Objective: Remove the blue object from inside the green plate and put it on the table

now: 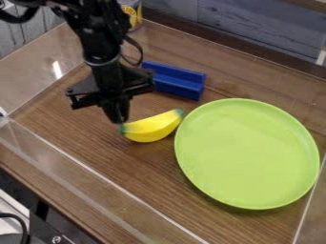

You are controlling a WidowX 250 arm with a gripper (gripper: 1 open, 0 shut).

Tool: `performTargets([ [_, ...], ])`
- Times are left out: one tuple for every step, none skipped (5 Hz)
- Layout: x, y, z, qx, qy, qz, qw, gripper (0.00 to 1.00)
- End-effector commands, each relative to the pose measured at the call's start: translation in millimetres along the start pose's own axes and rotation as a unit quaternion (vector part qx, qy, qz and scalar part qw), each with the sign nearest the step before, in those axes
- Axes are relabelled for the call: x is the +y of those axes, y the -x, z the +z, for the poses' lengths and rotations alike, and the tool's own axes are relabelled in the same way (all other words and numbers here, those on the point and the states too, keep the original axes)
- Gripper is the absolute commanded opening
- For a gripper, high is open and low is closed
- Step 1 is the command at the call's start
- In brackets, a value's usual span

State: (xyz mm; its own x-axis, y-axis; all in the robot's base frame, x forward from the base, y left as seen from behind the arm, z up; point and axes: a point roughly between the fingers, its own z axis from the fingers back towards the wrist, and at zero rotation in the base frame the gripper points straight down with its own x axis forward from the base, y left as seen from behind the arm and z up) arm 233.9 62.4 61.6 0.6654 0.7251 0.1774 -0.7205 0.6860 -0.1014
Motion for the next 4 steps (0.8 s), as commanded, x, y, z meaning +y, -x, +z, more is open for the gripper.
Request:
performTargets([
  [-2, -6.1, -5.8, -0.02, -0.001, -0.009, 0.9998, 0.0],
  [-1, -11.7, -7.3, -0.027, -0.007, -0.018, 0.9994, 0.0],
  [-1, -16.5, -7.7, -0.033, -0.014, -0.029, 0.9989, 0.0],
  [-4, -21.8, -9.2, -0.038, -0.02, -0.043, 0.9982, 0.0],
])
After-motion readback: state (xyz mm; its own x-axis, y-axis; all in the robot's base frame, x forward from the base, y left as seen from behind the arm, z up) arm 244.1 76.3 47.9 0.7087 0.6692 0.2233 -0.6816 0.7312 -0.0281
